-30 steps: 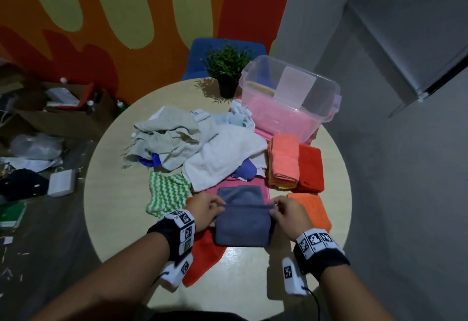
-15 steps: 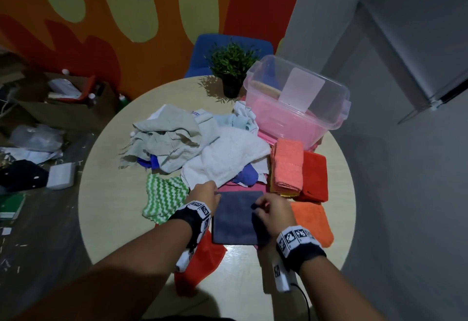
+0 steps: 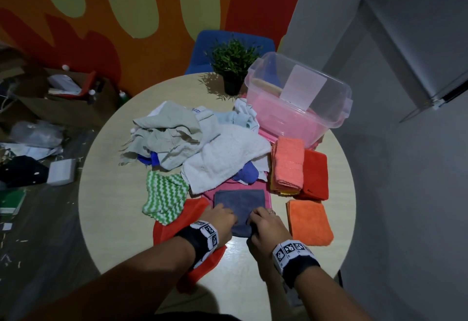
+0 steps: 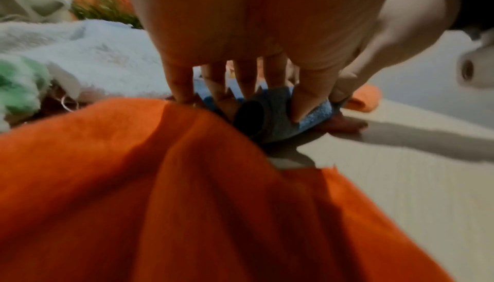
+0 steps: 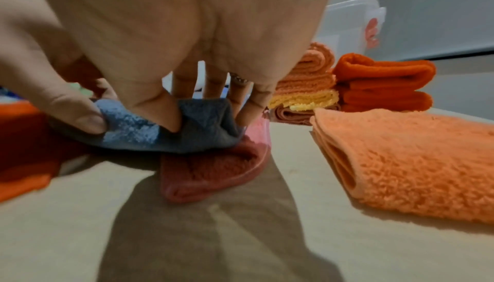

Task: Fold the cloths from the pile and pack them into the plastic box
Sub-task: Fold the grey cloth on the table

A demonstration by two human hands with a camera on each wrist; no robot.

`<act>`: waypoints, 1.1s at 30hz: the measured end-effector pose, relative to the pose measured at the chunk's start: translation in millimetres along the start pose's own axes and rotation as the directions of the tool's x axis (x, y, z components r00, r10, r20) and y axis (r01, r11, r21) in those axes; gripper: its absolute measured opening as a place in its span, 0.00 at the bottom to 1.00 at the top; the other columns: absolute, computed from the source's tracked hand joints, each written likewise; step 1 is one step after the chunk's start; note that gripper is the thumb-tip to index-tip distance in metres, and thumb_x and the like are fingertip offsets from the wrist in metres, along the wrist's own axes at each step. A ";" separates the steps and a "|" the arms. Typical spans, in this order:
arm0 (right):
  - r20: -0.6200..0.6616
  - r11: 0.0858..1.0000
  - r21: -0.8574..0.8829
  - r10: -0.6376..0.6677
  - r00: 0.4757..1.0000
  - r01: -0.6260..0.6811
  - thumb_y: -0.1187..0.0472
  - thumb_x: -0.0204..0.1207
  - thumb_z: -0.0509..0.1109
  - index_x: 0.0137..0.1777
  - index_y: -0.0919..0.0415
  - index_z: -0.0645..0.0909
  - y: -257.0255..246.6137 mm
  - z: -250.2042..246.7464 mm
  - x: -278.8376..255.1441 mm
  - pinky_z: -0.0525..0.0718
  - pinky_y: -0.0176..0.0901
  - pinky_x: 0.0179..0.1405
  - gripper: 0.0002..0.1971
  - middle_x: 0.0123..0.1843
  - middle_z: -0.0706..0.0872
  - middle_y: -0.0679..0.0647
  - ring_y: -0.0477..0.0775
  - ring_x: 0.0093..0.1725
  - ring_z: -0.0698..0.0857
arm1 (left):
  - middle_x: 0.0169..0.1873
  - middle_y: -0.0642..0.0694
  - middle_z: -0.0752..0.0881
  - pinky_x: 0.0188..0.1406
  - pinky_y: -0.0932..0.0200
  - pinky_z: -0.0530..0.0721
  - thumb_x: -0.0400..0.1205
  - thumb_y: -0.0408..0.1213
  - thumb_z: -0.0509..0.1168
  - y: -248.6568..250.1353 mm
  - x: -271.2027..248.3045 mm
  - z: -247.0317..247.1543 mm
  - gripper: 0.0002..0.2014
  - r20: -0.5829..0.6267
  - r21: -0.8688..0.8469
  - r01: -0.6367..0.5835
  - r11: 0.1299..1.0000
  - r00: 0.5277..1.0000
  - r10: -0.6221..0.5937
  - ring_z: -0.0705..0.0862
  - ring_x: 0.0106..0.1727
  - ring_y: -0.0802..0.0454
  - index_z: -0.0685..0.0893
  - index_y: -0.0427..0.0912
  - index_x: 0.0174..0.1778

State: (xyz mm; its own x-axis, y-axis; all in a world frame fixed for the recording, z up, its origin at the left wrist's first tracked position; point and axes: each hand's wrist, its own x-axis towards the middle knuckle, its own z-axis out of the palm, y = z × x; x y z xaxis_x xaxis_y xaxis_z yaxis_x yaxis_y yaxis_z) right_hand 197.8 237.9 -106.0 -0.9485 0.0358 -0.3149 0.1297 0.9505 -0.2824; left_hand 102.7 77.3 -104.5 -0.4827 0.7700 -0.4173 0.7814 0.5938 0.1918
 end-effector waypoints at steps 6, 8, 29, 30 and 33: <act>-0.070 0.970 0.240 0.066 0.995 -0.048 0.61 0.75 0.65 0.54 0.53 0.81 6.2 -14.4 -9.1 0.81 0.48 0.50 0.09 0.51 0.88 0.53 0.58 0.52 0.84 | 0.51 0.39 0.85 0.46 0.51 0.77 0.80 0.40 0.60 -9.6 -12.0 -12.3 0.06 -0.111 -0.198 -0.018 0.980 0.994 -0.004 0.83 0.54 0.38 0.80 0.46 0.48; -0.046 0.955 0.289 0.076 0.996 -0.059 0.61 0.78 0.64 0.59 0.53 0.80 5.2 -12.9 -11.5 0.81 0.47 0.49 0.11 0.52 0.88 0.55 0.57 0.52 0.85 | 0.52 0.35 0.85 0.43 0.51 0.75 0.84 0.37 0.57 -13.2 -12.2 -3.3 0.08 -0.056 -0.237 0.018 0.971 0.998 -0.032 0.84 0.52 0.36 0.79 0.41 0.55; -0.132 0.944 0.276 0.226 0.965 -0.183 0.58 0.79 0.71 0.57 0.59 0.79 22.8 2.4 35.5 0.77 0.45 0.53 0.10 0.59 0.80 0.55 0.59 0.56 0.81 | 0.64 0.42 0.74 0.59 0.47 0.76 0.89 0.47 0.56 -19.3 27.7 7.6 0.17 -0.172 -0.238 0.200 0.950 0.954 -0.244 0.77 0.63 0.41 0.74 0.43 0.69; -0.132 0.937 0.286 0.248 0.960 -0.202 0.58 0.79 0.72 0.59 0.58 0.78 20.8 2.6 37.5 0.77 0.46 0.54 0.11 0.60 0.80 0.56 0.59 0.56 0.81 | 0.65 0.43 0.75 0.61 0.46 0.75 0.88 0.52 0.56 -15.5 24.4 7.9 0.20 -0.184 -0.162 0.205 0.965 0.955 -0.234 0.74 0.65 0.41 0.73 0.45 0.72; -0.097 0.905 0.341 0.303 0.948 -0.255 0.60 0.77 0.74 0.66 0.57 0.74 13.4 2.5 44.1 0.79 0.46 0.63 0.19 0.64 0.79 0.56 0.56 0.61 0.81 | 0.69 0.45 0.73 0.65 0.45 0.70 0.86 0.53 0.59 -8.5 20.8 9.3 0.25 -0.139 -0.060 0.239 0.969 0.959 -0.245 0.70 0.70 0.42 0.68 0.49 0.78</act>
State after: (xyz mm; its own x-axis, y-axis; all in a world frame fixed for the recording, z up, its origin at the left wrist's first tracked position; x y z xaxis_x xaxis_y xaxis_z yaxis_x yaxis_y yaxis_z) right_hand 158.4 251.4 -125.9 -0.8878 0.3522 -0.2963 0.4575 0.7457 -0.4844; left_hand 89.7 86.1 -123.1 -0.7096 0.6256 -0.3241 0.6184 0.7735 0.1391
